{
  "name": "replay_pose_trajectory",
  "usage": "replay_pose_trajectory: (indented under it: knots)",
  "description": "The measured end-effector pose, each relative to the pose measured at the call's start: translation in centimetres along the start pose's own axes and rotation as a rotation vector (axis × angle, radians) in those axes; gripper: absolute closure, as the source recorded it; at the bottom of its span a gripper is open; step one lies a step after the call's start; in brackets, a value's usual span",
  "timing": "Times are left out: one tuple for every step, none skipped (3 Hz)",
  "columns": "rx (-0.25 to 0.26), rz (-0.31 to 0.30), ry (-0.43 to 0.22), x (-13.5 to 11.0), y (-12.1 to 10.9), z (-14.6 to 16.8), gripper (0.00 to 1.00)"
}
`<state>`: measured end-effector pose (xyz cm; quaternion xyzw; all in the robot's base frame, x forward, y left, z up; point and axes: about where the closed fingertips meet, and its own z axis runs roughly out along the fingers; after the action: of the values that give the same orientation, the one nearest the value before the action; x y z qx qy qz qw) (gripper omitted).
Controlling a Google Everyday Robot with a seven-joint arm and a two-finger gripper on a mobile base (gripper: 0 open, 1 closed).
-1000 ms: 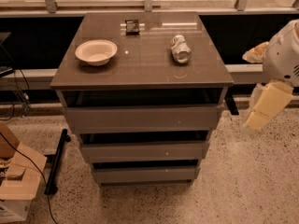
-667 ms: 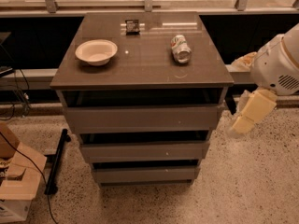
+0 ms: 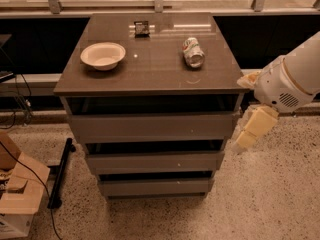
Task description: Open top drawer
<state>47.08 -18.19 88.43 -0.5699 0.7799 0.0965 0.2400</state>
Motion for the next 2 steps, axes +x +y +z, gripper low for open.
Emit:
replay_pose_trajectory:
  knots:
    - [0.036,0.036,-0.001,0.4,-0.4,2.4,0.00]
    - [0.098,0.107,-0.032,1.5,-1.5,8.8,0.00]
